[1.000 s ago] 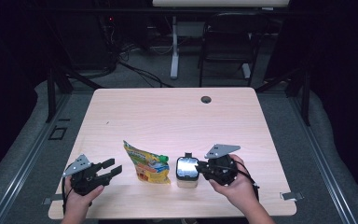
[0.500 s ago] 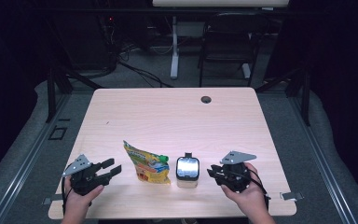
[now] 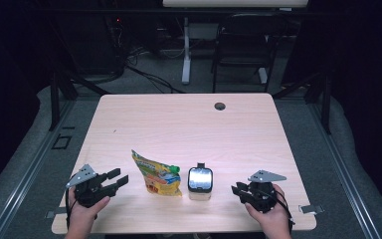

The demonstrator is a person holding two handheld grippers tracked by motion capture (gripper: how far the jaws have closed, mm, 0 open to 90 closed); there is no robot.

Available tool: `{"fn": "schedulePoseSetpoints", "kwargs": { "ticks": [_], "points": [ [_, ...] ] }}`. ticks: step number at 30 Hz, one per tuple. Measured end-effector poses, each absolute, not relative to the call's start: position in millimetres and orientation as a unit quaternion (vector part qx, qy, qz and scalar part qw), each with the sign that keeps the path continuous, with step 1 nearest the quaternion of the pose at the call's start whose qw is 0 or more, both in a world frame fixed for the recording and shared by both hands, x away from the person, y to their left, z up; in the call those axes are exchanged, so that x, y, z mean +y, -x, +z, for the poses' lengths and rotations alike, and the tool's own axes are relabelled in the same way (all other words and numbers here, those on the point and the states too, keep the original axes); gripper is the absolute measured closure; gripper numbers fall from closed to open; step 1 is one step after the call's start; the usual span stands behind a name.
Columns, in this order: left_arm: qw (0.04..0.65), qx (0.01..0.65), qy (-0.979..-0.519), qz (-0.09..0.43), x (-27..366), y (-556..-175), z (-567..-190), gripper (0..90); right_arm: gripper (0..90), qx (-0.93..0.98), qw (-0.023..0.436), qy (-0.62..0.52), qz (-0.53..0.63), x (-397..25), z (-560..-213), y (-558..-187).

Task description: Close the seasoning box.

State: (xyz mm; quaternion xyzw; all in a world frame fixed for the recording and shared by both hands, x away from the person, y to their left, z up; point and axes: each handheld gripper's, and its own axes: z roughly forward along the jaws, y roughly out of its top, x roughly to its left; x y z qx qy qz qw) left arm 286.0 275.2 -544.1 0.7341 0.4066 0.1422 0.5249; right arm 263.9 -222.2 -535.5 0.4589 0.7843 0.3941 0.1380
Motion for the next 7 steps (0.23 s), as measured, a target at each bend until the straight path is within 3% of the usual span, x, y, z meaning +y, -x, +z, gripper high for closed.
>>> {"fn": "schedulePoseSetpoints", "kwargs": {
  "ticks": [7],
  "points": [
    [0.512,0.423,-0.734,0.139,279.4,-287.5,-544.5,51.4,60.7,0.78,0.135,-0.46,0.402,-219.8,-540.5,-264.6]
  ]
}}
